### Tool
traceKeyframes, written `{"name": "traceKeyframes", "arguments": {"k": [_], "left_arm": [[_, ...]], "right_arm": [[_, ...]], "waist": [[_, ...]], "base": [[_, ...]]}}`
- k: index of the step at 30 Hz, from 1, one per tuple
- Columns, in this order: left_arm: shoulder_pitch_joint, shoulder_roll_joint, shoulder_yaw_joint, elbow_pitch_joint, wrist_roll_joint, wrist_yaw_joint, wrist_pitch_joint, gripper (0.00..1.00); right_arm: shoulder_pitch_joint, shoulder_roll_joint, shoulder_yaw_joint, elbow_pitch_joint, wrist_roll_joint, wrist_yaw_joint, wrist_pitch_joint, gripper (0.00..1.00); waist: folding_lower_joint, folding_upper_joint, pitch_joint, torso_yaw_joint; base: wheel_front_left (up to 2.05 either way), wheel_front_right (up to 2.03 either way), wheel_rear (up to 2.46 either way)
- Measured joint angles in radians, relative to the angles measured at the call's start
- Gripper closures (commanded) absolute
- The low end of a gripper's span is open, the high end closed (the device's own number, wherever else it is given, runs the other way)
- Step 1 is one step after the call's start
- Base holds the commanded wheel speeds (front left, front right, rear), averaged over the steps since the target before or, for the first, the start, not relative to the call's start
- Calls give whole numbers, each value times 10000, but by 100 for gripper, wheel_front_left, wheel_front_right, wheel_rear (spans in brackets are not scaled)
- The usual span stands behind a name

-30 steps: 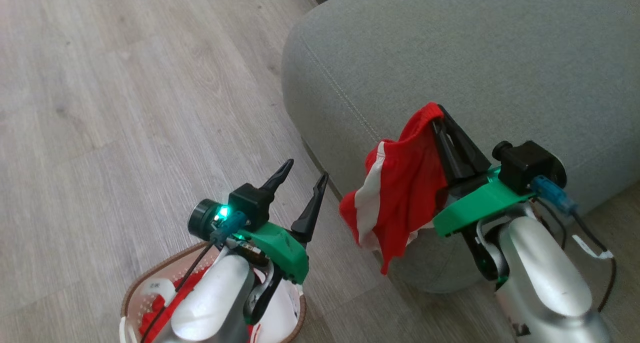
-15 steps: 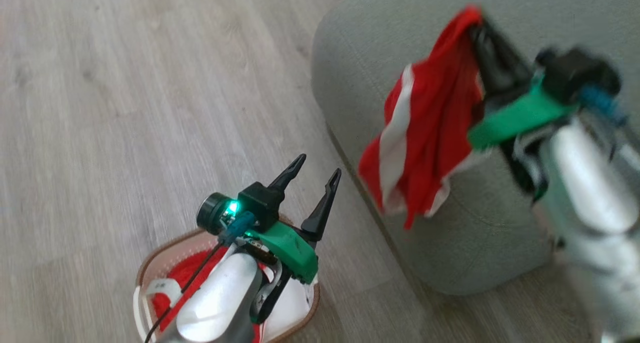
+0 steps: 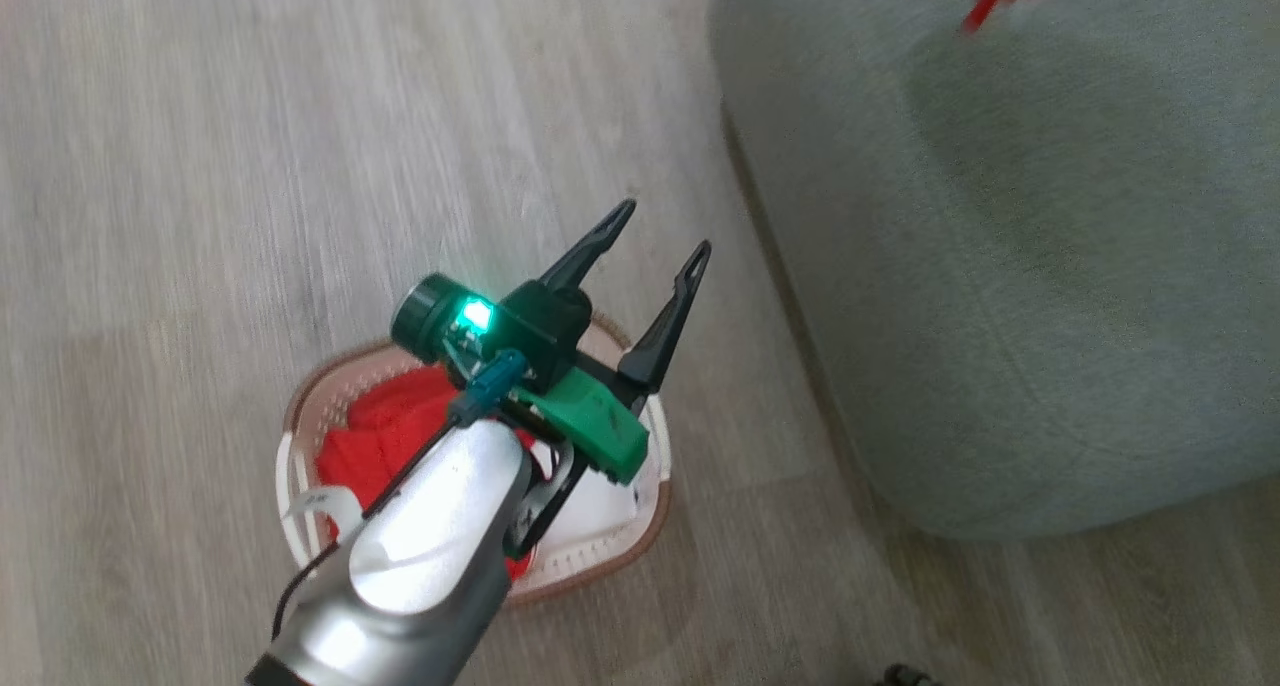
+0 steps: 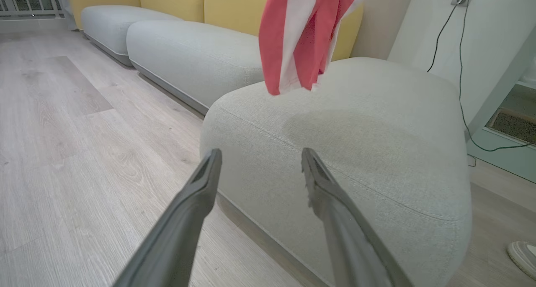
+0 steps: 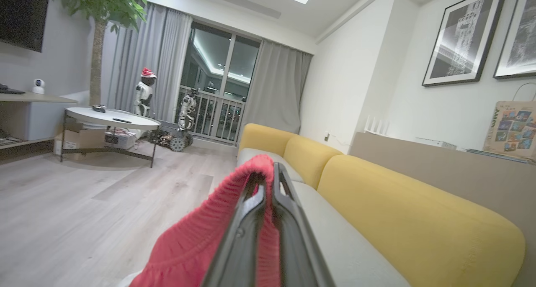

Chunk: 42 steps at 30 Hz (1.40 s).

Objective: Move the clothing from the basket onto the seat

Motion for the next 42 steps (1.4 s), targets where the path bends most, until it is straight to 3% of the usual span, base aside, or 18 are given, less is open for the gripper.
{"name": "traceKeyframes", "arguments": {"k": [8, 13, 18, 23, 29, 30, 31, 32, 42], "left_arm": [[-761, 198, -111, -451, 345, 17, 138, 0], [-1125, 240, -190, -704, 495, 19, 282, 0], [-1518, 261, -301, -771, 589, 19, 368, 0], [-1603, 311, -443, -815, 650, 29, 454, 0], [-1603, 353, -481, -821, 650, 33, 464, 0], [-1603, 366, -483, -819, 650, 33, 464, 0], [-1602, 376, -485, -817, 648, 33, 464, 0], [-1602, 389, -489, -813, 648, 36, 464, 0], [-1438, 454, -422, -589, 334, 205, 364, 0]], "right_arm": [[-2358, -913, -1442, 1515, -1035, 0, -40, 100], [-2489, -1068, -2266, 2420, -1877, 0, -251, 100], [-1301, -673, -3457, 3611, -2301, 0, -347, 100], [-125, -15, -4134, 3806, -2763, 2, -349, 100], [545, 320, -4546, 4059, -3248, 0, -349, 100], [602, 374, -4614, 4057, -3260, 2, -349, 76], [651, 443, -4675, 4056, -3258, 0, -349, 58], [705, 527, -4711, 4054, -3248, 0, -349, 0], [2251, 890, -3919, 3521, -2481, 2, -349, 0]], "waist": [[1, 0, 1514, 674], [2, -1, 2348, 1014], [3, -1, 3041, 1264], [2, -1, 3238, 1223], [1, 0, 3212, 1109], [0, 0, 3205, 1096], [1, 0, 3195, 1086], [1, 0, 3176, 1077], [1, 0, 2537, 988]], "base": [[0, 0, 0], [0, 0, 0], [0, 0, 0], [0, 0, 0], [0, 0, 0], [0, 0, 0], [0, 0, 0], [0, 0, 0], [0, 0, 0]]}}
